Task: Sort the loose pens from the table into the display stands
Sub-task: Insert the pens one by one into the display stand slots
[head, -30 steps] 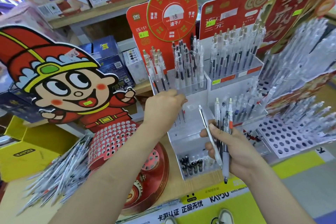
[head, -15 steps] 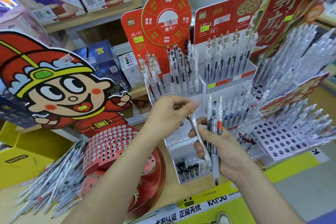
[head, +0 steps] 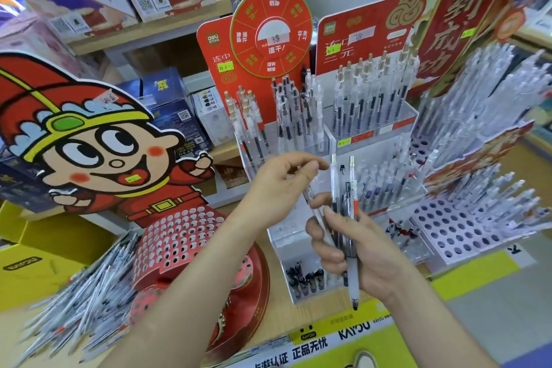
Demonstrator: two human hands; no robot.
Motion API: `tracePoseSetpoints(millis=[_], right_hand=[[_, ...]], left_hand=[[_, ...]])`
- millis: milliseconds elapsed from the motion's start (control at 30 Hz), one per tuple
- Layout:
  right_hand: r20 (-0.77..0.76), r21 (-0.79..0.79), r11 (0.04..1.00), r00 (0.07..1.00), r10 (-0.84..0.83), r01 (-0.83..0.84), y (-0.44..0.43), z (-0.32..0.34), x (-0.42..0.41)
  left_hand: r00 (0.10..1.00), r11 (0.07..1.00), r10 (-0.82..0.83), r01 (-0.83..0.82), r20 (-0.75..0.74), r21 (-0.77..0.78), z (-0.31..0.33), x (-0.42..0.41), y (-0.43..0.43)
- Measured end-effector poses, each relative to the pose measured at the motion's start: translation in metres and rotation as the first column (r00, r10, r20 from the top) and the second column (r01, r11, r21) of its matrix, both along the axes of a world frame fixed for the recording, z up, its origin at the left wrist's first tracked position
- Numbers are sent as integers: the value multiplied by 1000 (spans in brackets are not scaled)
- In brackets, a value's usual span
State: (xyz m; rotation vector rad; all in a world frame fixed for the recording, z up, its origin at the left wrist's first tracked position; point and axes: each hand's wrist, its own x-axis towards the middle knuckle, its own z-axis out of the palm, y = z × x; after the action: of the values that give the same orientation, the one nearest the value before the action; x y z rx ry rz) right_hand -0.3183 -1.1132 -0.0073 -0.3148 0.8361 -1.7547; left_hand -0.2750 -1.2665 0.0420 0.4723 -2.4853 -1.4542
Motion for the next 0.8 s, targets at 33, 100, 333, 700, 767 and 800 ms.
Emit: tracePoseSetpoints(millis=[33,100,333,700,767,800], right_hand=[[-13,21,1000,1000,7,-7,0,0,-1],[-37,72,997,999,16,-13,2,0,-2],[-297,298,945,954,-42,134,-6,5,-3],[-556,338,923,830,38,184,-57,13,29],[-585,318,931,810,45,178,-65,11,36],[-579,318,932,814,46,174,-68,10,40]], left_hand=[[999,998,7,-9,-42,-68,1,0,2],[991,965,-20,-16,-133,-261,5,0,4],[987,548,-154,44,-49,-835,17,9,10],[959,971,215,-190,186,-144,22,42,-17],[954,967,247,-253,171,17,20,54,-29],[950,955,273,-287,150,79,19,61,-35]])
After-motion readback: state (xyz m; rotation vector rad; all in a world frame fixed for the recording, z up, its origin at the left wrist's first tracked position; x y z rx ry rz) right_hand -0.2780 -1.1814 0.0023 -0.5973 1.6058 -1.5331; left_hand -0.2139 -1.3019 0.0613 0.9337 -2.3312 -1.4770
